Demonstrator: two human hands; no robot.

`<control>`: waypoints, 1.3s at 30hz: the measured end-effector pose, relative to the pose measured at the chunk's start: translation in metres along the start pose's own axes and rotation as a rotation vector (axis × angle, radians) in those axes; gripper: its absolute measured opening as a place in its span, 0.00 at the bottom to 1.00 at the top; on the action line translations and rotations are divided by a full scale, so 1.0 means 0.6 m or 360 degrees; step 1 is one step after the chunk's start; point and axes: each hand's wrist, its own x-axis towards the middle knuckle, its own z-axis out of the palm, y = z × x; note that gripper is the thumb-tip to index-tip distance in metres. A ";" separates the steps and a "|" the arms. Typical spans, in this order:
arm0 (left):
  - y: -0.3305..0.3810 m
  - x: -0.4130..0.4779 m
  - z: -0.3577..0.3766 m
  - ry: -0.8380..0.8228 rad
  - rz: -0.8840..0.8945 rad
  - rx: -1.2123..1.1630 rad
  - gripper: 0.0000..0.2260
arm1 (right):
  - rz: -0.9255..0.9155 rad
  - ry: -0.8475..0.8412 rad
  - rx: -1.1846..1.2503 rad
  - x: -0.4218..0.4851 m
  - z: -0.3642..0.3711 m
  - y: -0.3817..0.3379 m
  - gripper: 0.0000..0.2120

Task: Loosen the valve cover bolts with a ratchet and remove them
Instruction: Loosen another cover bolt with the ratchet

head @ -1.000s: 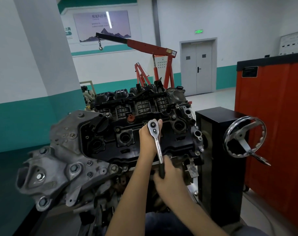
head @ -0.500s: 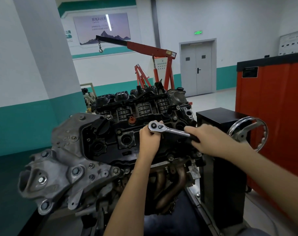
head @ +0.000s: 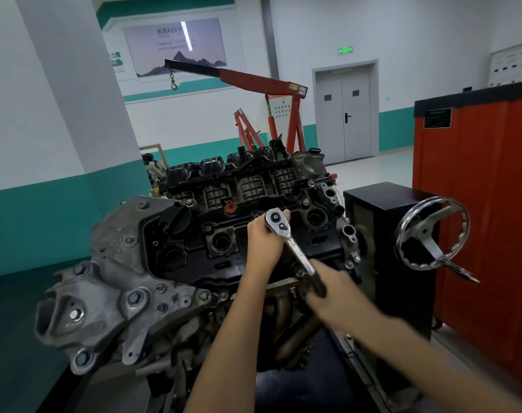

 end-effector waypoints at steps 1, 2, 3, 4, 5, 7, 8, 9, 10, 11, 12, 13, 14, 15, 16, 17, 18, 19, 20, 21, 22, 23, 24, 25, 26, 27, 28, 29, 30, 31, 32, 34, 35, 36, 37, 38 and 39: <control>0.002 0.002 -0.001 -0.0041 0.0011 0.0017 0.24 | -0.0062 -0.0077 -0.0158 0.011 -0.044 0.010 0.12; 0.006 0.003 -0.002 -0.0067 0.0025 0.0029 0.24 | -0.0117 -0.0148 -0.0370 0.029 -0.087 0.017 0.14; 0.010 0.004 -0.002 -0.0080 0.0022 0.0033 0.23 | -0.0175 -0.0200 -0.0657 0.053 -0.127 0.019 0.13; 0.013 0.004 -0.003 -0.0079 0.0017 0.0028 0.23 | -0.0254 -0.0215 -0.0975 0.078 -0.157 0.013 0.12; 0.013 0.004 -0.005 -0.0062 0.0008 0.0011 0.23 | -0.0352 -0.0204 -0.1244 0.099 -0.176 0.002 0.11; 0.008 0.000 -0.009 0.0013 -0.0066 -0.0098 0.23 | -0.0472 -0.0136 -0.1440 0.119 -0.179 -0.013 0.10; 0.004 -0.003 -0.009 0.0050 -0.0097 -0.0166 0.22 | -0.0453 -0.0073 -0.1399 0.113 -0.168 -0.011 0.10; 0.003 -0.007 -0.007 0.0073 -0.0094 -0.0212 0.21 | -0.0406 -0.0009 -0.1305 0.098 -0.150 -0.002 0.09; 0.003 -0.012 -0.003 0.0082 -0.0065 -0.0217 0.20 | -0.0331 0.0046 -0.1134 0.076 -0.124 0.010 0.09; 0.005 -0.016 0.002 0.0084 -0.0031 -0.0209 0.20 | -0.0236 0.0076 -0.0873 0.049 -0.092 0.018 0.09; 0.009 -0.020 0.006 0.0096 -0.0006 -0.0196 0.21 | -0.0139 0.0088 -0.0569 0.022 -0.055 0.020 0.11; 0.012 -0.021 0.010 0.0119 -0.0001 -0.0191 0.22 | -0.0065 0.0127 -0.0295 0.003 -0.017 0.015 0.12; 0.015 -0.020 0.012 0.0144 -0.0018 -0.0187 0.23 | -0.0011 0.0196 -0.0089 -0.007 0.022 0.005 0.12; 0.015 -0.016 0.012 0.0158 -0.0045 -0.0178 0.23 | 0.0036 0.0264 0.0072 -0.010 0.059 -0.008 0.11; 0.015 -0.012 0.010 0.0153 -0.0078 -0.0154 0.23 | 0.0076 0.0307 0.0199 -0.009 0.093 -0.022 0.10; 0.014 -0.009 0.008 0.0136 -0.0106 -0.0129 0.23 | 0.0104 0.0330 0.0312 -0.008 0.116 -0.035 0.10; 0.015 -0.008 0.006 0.0124 -0.0128 -0.0110 0.23 | 0.0116 0.0325 0.0387 -0.008 0.126 -0.043 0.10; 0.016 -0.006 0.003 0.0122 -0.0149 -0.0089 0.23 | 0.0120 0.0299 0.0386 -0.006 0.120 -0.043 0.11; 0.014 -0.004 0.000 0.0120 -0.0164 -0.0077 0.23 | 0.0102 0.0244 0.0307 -0.006 0.101 -0.037 0.11; 0.010 -0.001 -0.004 0.0090 -0.0158 -0.0068 0.24 | 0.0061 0.0169 0.0172 -0.005 0.074 -0.028 0.12; 0.005 0.001 -0.007 0.0031 -0.0123 -0.0055 0.24 | 0.0006 0.0087 0.0027 -0.003 0.037 -0.016 0.12; 0.004 0.002 -0.008 -0.0041 -0.0073 -0.0025 0.25 | -0.0066 0.0018 -0.0131 0.004 -0.005 -0.002 0.12; 0.006 0.002 -0.009 -0.0108 -0.0034 0.0007 0.26 | -0.0132 -0.0036 -0.0351 0.018 -0.051 0.009 0.12; 0.007 0.003 -0.009 -0.0144 -0.0008 0.0028 0.26 | -0.0177 -0.0071 -0.0647 0.037 -0.094 0.016 0.12; 0.009 0.005 -0.009 -0.0145 0.0006 0.0039 0.25 | -0.0218 -0.0086 -0.0970 0.060 -0.133 0.016 0.12; 0.011 0.005 -0.010 -0.0120 0.0013 0.0038 0.24 | -0.0284 -0.0082 -0.1233 0.083 -0.160 0.010 0.12; 0.011 0.004 -0.012 -0.0082 0.0007 0.0021 0.22 | -0.0365 -0.0060 -0.1379 0.100 -0.173 0.001 0.12; 0.009 0.003 -0.013 -0.0036 -0.0018 -0.0016 0.21 | -0.0428 -0.0025 -0.1431 0.110 -0.174 -0.006 0.12; 0.006 0.001 -0.013 0.0007 -0.0052 -0.0080 0.20 | -0.0440 0.0029 -0.1419 0.110 -0.166 -0.009 0.11; 0.003 -0.002 -0.012 0.0035 -0.0085 -0.0148 0.19 | -0.0407 0.0084 -0.1378 0.101 -0.151 -0.003 0.11; 0.001 -0.005 -0.010 0.0045 -0.0098 -0.0187 0.19 | -0.0340 0.0130 -0.1281 0.083 -0.129 0.005 0.11; 0.001 -0.012 0.001 0.0035 -0.0057 -0.0169 0.22 | -0.0140 0.0146 -0.0827 0.035 -0.074 0.020 0.11; 0.003 -0.015 0.006 0.0038 -0.0031 -0.0146 0.23 | -0.0051 0.0137 -0.0546 0.014 -0.042 0.021 0.10; 0.005 -0.016 0.011 0.0057 -0.0014 -0.0127 0.24 | 0.0000 0.0167 -0.0303 -0.001 -0.009 0.016 0.09; 0.005 -0.015 0.014 0.0082 -0.0008 -0.0117 0.24 | 0.0042 0.0226 -0.0116 -0.010 0.023 0.008 0.09; 0.005 -0.012 0.015 0.0111 -0.0016 -0.0122 0.25 | 0.0087 0.0274 0.0029 -0.012 0.054 0.000 0.10; 0.005 -0.010 0.015 0.0130 -0.0040 -0.0137 0.25 | 0.0128 0.0310 0.0146 -0.011 0.081 -0.010 0.10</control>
